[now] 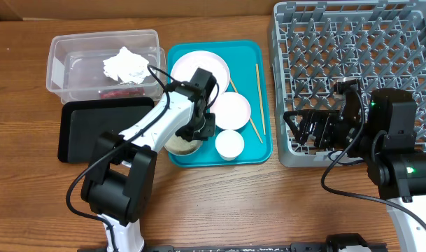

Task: Sort waste into correct bins and load items into the dishwasher
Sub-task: 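Grasp the rim of the rice bowl with the left gripper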

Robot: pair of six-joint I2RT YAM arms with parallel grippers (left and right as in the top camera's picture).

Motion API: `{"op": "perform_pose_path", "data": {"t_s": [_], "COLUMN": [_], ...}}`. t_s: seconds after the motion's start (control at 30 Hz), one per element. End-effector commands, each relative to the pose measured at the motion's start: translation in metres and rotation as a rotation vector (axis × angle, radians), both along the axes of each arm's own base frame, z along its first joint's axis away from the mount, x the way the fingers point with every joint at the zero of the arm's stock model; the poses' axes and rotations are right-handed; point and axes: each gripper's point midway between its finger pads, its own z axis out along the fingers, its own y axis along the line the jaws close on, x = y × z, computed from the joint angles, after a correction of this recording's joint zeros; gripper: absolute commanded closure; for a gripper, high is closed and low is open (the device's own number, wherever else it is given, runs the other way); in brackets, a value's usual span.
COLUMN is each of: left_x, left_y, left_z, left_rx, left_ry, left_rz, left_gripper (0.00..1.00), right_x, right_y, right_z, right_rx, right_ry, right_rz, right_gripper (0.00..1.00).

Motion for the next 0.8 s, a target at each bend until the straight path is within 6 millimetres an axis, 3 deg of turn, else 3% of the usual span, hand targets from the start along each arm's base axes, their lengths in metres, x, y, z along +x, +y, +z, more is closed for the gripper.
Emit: {"op": "perform_pose_path", "data": {"t_s": [0.0,0.23,0.5,0.63,0.77], "left_x": [0.000,0.000,-0.003,-0.001,0.006], "left_y": [0.005,0.005,0.006,0.005,0.002], "left_z": [-0.001,-0.001,0.003,0.021,0.054], "left_rx": [0.024,0.024,0.031,0.034,0.034], "left_ry": [-0.011,-0.009,0.007,0.021,0.018], "left_rz": [-0.033,-0.033,-0.033,-0.033,-0.034], "left_gripper": [0.83,0.96,0.96,0.96,0.96], "right_x": [0.001,0.001,0.001,0.001,0.002], "right_y": [0.002,0.002,0.002,0.002,0.002], "right_z": [0.012,0.012,0.012,0.012,0.013], "right_rx": [0.001,0.001,0.001,0.001,0.001], "right_ry": [-0.034,-0.035,-0.035,-0.035,-0.039], "right_rz": [0.006,0.006,0.006,0.006,0.006], "right_gripper": [0.00,0.00,0.00,0.00,0.00]}}
